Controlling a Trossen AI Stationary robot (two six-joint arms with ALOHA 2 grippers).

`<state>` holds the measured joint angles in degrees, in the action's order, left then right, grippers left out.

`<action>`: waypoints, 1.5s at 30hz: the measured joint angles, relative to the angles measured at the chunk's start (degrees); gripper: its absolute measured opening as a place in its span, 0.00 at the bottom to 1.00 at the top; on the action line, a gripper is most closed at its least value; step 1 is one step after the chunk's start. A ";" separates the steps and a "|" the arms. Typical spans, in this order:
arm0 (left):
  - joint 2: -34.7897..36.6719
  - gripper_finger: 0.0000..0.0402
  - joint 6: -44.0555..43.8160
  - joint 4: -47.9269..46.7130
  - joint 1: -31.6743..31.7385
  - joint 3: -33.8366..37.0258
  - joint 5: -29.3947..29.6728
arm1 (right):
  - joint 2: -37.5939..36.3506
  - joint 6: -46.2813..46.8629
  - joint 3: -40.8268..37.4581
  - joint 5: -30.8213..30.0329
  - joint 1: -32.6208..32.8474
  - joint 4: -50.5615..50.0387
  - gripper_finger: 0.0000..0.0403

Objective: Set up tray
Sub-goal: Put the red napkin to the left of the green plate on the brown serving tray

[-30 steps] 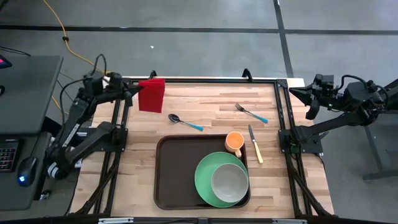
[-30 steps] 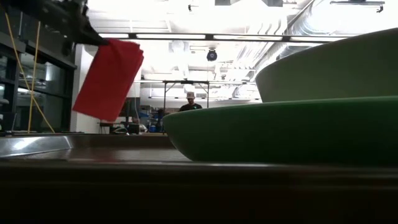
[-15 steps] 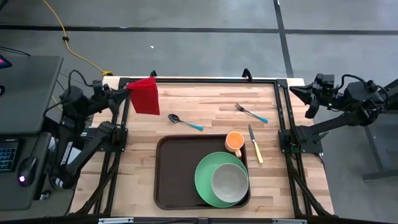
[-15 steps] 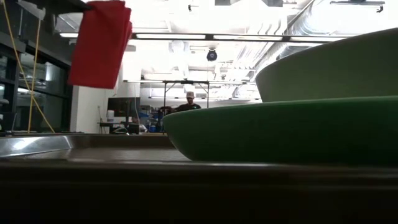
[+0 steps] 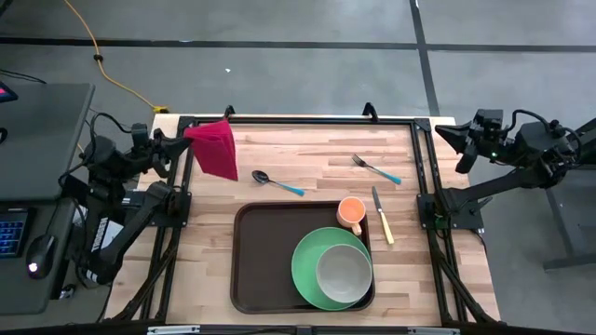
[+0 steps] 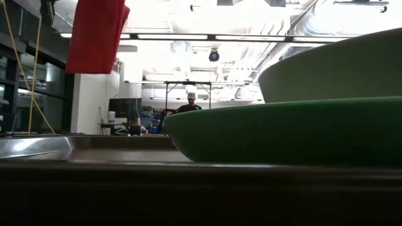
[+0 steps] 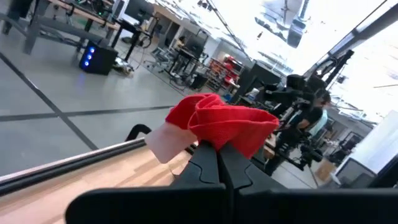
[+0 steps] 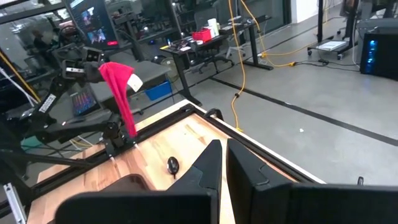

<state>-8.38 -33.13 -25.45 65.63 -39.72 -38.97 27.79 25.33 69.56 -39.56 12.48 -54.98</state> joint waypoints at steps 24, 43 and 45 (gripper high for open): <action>-9.08 0.03 -1.46 17.14 -0.04 0.02 -17.50 | 1.22 1.46 0.00 -3.13 -0.01 0.00 0.00; -36.74 0.03 10.42 32.41 -22.72 0.11 -7.28 | 2.21 3.16 0.00 -3.83 -0.01 0.00 0.00; -38.62 0.03 11.69 32.28 -26.46 0.09 -2.64 | 2.21 3.16 0.00 -3.50 -0.01 0.00 0.00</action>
<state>-47.01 -21.44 6.82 39.17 -39.64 -41.61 30.00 28.49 69.56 -43.07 12.48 -54.98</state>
